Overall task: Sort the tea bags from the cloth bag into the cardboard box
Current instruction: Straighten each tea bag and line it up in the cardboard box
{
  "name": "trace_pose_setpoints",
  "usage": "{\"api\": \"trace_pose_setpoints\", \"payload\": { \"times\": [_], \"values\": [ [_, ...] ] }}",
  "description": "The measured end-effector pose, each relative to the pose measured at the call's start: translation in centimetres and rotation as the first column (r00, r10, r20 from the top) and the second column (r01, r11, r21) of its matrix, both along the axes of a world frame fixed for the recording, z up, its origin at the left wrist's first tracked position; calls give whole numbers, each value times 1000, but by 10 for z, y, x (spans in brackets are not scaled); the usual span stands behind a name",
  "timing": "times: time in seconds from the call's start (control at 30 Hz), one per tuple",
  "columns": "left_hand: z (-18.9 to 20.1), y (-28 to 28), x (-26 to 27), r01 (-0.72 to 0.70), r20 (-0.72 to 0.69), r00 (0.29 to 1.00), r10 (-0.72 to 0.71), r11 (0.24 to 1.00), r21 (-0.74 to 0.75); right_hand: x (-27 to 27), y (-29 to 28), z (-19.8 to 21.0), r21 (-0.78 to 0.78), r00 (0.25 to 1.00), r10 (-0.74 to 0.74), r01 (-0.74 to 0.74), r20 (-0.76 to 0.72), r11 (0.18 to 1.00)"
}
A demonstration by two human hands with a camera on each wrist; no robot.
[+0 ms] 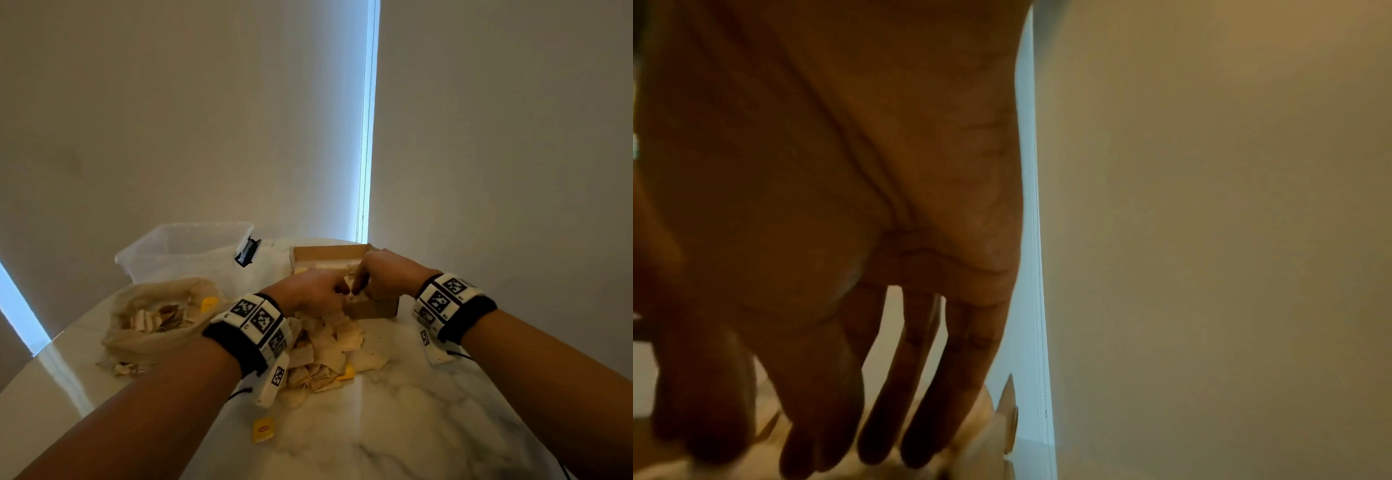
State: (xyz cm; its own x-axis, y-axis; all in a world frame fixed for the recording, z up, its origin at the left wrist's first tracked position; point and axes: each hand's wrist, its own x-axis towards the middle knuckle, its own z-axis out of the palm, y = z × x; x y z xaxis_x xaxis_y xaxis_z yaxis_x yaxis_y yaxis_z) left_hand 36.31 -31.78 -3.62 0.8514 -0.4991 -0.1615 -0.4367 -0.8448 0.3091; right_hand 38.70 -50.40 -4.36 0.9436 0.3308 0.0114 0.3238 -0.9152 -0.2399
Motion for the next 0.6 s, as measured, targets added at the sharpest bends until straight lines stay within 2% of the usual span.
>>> {"api": "trace_pose_setpoints", "payload": {
  "times": [0.13, 0.2, 0.33, 0.43, 0.53, 0.6],
  "values": [
    [-4, -15, 2, 5, -91, 996, 8, 990, 142, 3, -2, 9, 17, 997, 0, -1, 72, 1000],
    [-8, -17, 4, -13, -120, 992, 33, 987, 163, 1, 2, 4, -49, 999, 23, -21, 46, 999],
    [-10, -18, 2, -37, -69, 996, 50, 985, 171, 6, 1, 5, -44, 1000, 30, -31, -5, 999],
    [-7, -14, -3, -58, -75, 995, 65, 994, 89, 7, 0, 4, 14, 1000, -3, 3, 7, 1000],
    [1, -1, -10, -84, -65, 995, 79, 994, -69, 0, 1, 0, 11, 1000, 3, -3, 1, 1000],
    [9, 14, -14, -105, -39, 994, 99, 978, -179, -5, 0, 6, 63, 1000, 4, -5, 9, 998]
  ]
}}
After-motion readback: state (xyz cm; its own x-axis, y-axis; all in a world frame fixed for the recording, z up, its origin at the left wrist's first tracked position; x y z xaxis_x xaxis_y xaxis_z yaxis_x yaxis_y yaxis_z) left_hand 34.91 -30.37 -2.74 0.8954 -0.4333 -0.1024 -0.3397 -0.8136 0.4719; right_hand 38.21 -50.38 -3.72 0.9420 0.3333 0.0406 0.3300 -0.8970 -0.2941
